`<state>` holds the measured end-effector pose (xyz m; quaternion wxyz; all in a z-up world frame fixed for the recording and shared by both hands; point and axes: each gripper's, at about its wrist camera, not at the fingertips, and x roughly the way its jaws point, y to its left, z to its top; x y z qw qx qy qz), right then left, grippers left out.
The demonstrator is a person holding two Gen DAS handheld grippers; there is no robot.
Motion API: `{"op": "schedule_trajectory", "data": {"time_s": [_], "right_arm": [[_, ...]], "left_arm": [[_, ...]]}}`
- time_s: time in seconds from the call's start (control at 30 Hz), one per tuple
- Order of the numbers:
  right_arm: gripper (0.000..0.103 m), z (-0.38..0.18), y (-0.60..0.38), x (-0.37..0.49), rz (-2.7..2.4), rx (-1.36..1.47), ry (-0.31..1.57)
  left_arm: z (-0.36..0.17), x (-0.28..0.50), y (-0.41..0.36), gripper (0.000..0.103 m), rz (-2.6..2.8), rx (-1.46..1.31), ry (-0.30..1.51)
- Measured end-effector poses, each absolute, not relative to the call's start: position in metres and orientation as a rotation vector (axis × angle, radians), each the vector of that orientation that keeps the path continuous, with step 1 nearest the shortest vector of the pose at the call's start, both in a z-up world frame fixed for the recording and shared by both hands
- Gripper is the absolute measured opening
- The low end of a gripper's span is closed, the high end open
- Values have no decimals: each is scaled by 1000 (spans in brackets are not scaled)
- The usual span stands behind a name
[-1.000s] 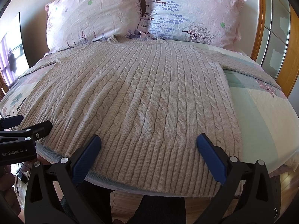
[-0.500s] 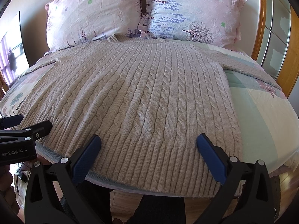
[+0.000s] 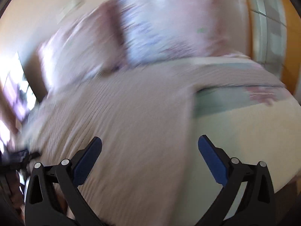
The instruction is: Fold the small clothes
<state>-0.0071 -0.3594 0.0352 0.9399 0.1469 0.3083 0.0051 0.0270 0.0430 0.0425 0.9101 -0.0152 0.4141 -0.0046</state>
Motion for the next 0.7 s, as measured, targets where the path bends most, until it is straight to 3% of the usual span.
{"op": "schedule_trajectory", "data": {"time_s": [0.1,0.17,0.27,0.43,0.5,0.53,0.57,0.7], "right_arm": [[101,45,-481,23,-216,593,594],[74,37,-545,41,-327,747,602],[61,17,-622,70,-490,890,625],[45,-13,-674,86,-574,1074,610],[33,-14,-679,87,-592,1075,600],[18,-17,-680,88,-601,1075,596],[8,-20,-683,89,-612,1074,598],[7,10,-663,110,-652,888,539]], "left_arm": [[58,50,81,101,-15,-109,779],[58,69,108,101,-58,-213,753],[49,95,148,101,-37,-376,692],[37,125,185,101,65,-382,659],[36,129,200,101,76,-414,646],[35,131,205,101,78,-423,648],[35,136,212,101,85,-421,658],[37,145,238,101,150,-432,653]]}}
